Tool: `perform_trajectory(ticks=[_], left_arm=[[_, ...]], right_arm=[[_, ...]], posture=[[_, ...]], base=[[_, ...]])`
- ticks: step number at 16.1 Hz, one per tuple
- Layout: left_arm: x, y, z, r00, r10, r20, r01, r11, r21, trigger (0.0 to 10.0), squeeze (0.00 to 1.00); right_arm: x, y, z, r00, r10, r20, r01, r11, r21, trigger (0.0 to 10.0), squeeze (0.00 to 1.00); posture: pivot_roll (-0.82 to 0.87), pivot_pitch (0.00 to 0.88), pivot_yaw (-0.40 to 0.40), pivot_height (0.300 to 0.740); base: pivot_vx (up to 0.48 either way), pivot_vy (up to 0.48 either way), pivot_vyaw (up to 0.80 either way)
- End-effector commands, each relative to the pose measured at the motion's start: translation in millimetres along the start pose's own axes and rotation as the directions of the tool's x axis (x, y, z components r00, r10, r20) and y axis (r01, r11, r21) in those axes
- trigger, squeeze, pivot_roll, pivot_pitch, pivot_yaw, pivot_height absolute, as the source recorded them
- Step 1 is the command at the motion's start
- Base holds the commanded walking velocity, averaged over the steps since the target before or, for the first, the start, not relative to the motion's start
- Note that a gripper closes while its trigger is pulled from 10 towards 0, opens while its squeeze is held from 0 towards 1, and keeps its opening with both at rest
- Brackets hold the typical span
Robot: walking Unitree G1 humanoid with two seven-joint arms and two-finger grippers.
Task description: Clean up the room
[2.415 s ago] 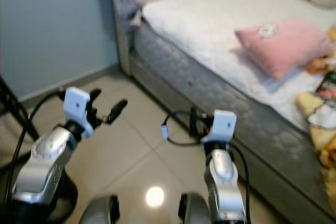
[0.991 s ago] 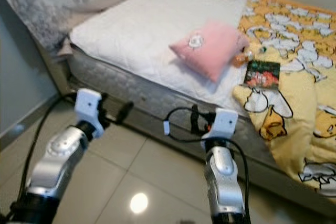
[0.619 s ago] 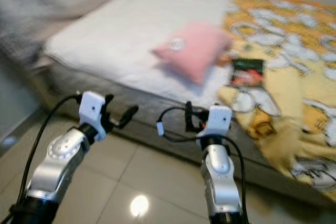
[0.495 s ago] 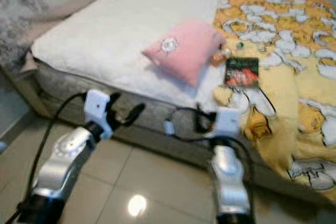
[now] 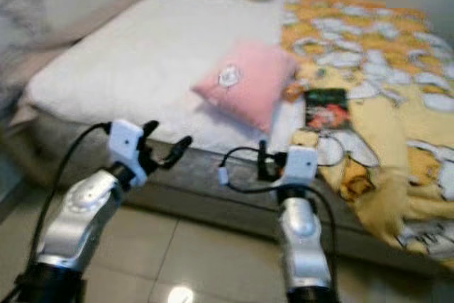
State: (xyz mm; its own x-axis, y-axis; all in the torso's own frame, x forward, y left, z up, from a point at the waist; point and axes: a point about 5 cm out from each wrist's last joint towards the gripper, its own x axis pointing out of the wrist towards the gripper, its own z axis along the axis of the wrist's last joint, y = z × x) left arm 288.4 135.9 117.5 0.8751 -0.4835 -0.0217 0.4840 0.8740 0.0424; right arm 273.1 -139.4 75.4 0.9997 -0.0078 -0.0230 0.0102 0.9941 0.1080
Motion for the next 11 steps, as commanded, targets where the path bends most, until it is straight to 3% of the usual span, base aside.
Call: perform_trajectory(ticks=[1,4,5,8,11], left_arm=[[3.2,-2.2,4.9,1.000,-0.007,0.018,0.007,1.000,0.002,10.0,0.00],[3.4,-1.9,5.1,1.000,-0.005,0.012,0.005,0.999,0.033,10.0,0.00],[4.0,-2.4,5.2,1.000,-0.005,0.012,0.005,0.999,0.040,10.0,0.00],[5.3,0.4,4.6,0.999,0.049,0.002,-0.049,0.998,0.036,10.0,0.00],[7.8,0.8,7.7,0.998,0.055,0.019,-0.054,0.998,-0.021,10.0,0.00]], right_arm=[[2.7,-2.1,3.7,1.000,0.003,0.012,-0.003,1.000,-0.004,10.0,0.00],[3.6,-2.8,4.6,1.000,-0.005,0.018,0.006,1.000,-0.010,10.0,0.00],[4.2,-3.7,4.8,1.000,-0.009,0.019,0.010,1.000,-0.018,10.0,0.00],[4.2,-4.9,4.3,1.000,-0.019,0.013,0.019,0.999,-0.027,10.0,0.00],[4.7,-7.6,5.3,0.999,-0.033,0.016,0.034,0.999,-0.030,10.0,0.00]], posture=[[-0.01,0.000,-0.027,0.740],[-0.01,0.000,-0.026,0.740],[-0.01,0.000,-0.026,0.740],[-0.02,0.000,-0.024,0.740],[-0.02,0.000,-0.023,0.740]], base=[[0.431,0.000,-0.73],[0.450,0.000,-0.72],[0.480,0.000,0.00],[0.000,0.000,0.00],[0.458,0.000,0.00]])
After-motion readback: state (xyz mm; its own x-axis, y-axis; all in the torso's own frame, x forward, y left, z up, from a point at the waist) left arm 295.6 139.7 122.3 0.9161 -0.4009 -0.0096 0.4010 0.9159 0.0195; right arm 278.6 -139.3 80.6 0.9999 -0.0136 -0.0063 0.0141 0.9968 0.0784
